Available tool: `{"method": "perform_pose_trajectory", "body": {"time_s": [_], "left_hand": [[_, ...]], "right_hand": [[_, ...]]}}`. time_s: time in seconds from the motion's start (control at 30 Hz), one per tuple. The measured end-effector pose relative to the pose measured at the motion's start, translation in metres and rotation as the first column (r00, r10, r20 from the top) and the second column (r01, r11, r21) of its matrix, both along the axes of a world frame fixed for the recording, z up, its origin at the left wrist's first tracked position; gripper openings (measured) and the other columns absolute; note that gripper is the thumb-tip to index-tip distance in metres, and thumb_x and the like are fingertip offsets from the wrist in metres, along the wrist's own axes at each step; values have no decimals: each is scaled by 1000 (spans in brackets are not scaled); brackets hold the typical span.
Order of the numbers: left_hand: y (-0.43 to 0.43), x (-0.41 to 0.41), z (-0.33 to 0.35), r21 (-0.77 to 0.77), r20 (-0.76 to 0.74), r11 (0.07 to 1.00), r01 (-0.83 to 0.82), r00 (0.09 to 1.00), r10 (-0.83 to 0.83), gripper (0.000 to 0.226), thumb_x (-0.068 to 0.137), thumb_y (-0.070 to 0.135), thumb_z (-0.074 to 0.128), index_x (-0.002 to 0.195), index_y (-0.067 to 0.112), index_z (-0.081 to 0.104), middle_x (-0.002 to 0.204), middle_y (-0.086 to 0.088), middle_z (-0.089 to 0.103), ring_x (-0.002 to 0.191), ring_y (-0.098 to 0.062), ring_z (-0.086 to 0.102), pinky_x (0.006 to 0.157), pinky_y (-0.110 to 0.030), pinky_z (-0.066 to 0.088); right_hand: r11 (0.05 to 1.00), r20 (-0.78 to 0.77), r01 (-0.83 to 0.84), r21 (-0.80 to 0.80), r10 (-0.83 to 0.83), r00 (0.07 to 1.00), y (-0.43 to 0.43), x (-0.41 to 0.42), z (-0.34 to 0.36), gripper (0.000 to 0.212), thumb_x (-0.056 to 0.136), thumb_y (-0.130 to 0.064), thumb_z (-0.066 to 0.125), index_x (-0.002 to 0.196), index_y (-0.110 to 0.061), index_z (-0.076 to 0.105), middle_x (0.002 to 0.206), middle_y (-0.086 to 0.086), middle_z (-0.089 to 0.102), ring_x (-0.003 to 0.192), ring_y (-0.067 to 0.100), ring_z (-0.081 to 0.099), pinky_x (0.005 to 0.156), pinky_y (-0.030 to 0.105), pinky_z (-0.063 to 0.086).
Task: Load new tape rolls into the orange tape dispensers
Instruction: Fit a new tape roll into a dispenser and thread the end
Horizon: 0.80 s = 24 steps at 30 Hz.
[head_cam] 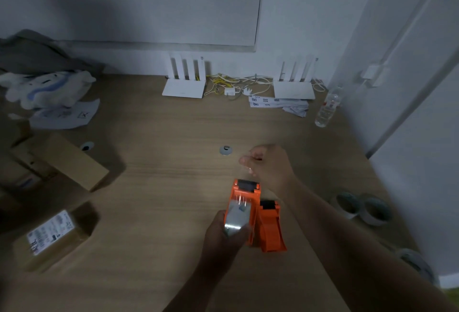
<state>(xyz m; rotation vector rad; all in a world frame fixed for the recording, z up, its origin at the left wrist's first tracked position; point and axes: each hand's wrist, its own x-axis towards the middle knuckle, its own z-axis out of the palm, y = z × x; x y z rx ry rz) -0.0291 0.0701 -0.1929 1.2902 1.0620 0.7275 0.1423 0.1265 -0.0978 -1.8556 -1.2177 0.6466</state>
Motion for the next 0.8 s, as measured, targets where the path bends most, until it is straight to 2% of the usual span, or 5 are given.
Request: {"method": "perform_pose_trajectory", "body": {"time_s": [0.13, 0.3, 0.4, 0.57, 0.8], "left_hand": [[5, 2, -2, 9, -12, 1000, -29, 1000, 29, 36, 67, 41, 76, 96, 23, 66, 85, -2, 74, 78, -18, 71, 65, -33, 57], [12, 3, 2, 9, 2, 990, -140, 990, 140, 33, 66, 46, 76, 87, 22, 70, 76, -6, 75, 69, -21, 72, 63, -44, 58], [13, 3, 5, -6, 15, 990, -143, 990, 143, 34, 67, 46, 76, 88, 20, 71, 77, -8, 75, 70, -24, 72, 65, -50, 58], [11, 6, 15, 53, 18, 984, -172, 985, 172, 22, 75, 35, 75, 87, 17, 73, 78, -8, 77, 71, -22, 73, 67, -42, 59], [7, 8, 26, 105, -25, 952, -286, 957, 290, 33, 74, 51, 73, 74, 18, 72, 61, -1, 71, 57, -14, 68, 56, -39, 56]], "right_hand": [[1000, -21, 14, -7, -14, 1000, 3, 5, 9, 21, 78, -28, 74, 64, -12, 73, 56, 1, 69, 45, 1, 59, 60, 30, 54], [997, -31, 67, 48, -66, 997, 12, 12, 19, 29, 76, -31, 75, 61, -6, 69, 57, 13, 69, 49, 15, 61, 61, 42, 58], [998, -12, 36, 56, -35, 999, 14, 10, 24, 29, 79, -28, 74, 64, -4, 70, 58, 14, 68, 49, 15, 59, 57, 39, 55], [995, -44, 84, 56, -81, 996, 23, 14, 31, 35, 82, -26, 73, 52, -10, 63, 45, -1, 58, 39, 7, 50, 50, 21, 41], [982, -143, 136, 132, -117, 983, 35, 16, 39, 31, 82, -23, 74, 69, 5, 70, 55, 13, 63, 46, 17, 53, 49, 30, 45]]}}
